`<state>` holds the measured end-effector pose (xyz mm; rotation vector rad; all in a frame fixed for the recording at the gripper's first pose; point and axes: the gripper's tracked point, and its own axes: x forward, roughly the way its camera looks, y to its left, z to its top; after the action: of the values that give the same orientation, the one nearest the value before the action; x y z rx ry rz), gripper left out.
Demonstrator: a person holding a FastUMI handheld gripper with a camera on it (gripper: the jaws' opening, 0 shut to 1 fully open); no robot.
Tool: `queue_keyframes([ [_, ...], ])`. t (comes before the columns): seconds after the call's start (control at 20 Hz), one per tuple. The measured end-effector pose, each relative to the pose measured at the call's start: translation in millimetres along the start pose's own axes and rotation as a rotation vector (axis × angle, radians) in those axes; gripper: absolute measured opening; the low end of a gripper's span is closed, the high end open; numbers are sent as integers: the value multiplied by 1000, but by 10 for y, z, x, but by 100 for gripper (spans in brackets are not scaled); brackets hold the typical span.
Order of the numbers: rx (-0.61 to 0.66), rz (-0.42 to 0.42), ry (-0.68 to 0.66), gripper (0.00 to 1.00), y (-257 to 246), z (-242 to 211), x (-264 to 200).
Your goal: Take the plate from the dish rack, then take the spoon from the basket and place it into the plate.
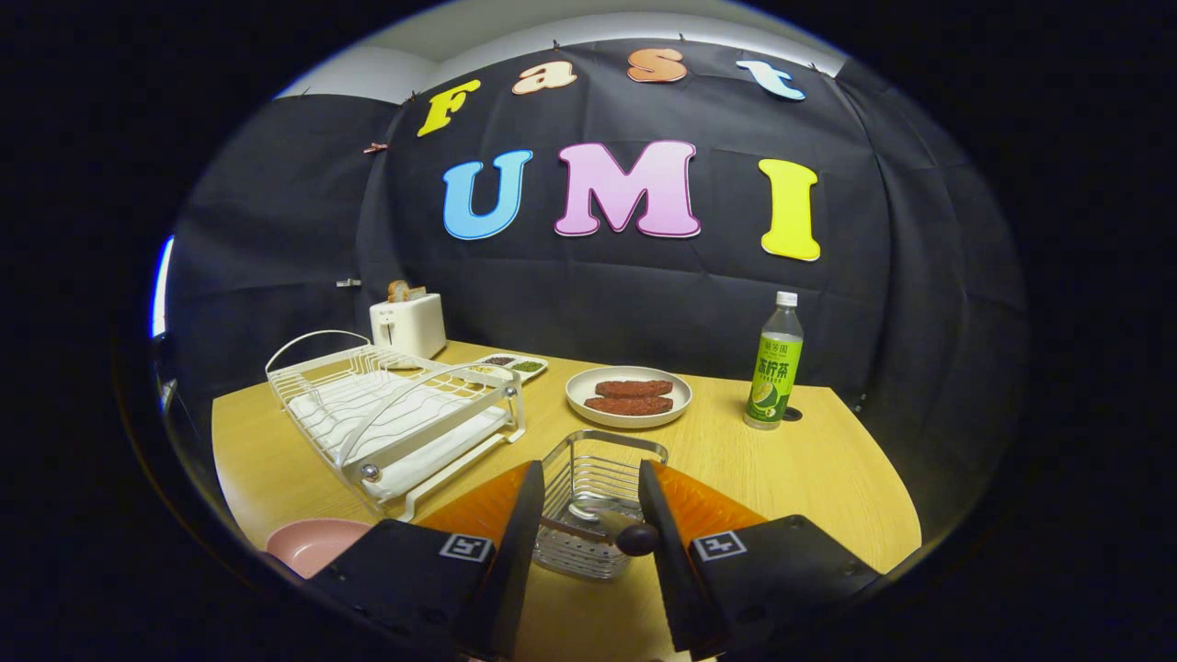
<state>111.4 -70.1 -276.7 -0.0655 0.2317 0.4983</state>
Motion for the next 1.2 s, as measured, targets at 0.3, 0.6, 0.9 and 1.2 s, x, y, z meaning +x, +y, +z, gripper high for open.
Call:
queue_keyframes([
  [0.3, -26, -9, 19, 27, -28, -14, 4],
  [0.6, 0, 27, 49, 17, 51, 82, 0],
  [0.9, 33, 26, 22, 16, -38, 497, -11],
  [1.2, 27, 34, 7, 16, -21, 934, -91],
])
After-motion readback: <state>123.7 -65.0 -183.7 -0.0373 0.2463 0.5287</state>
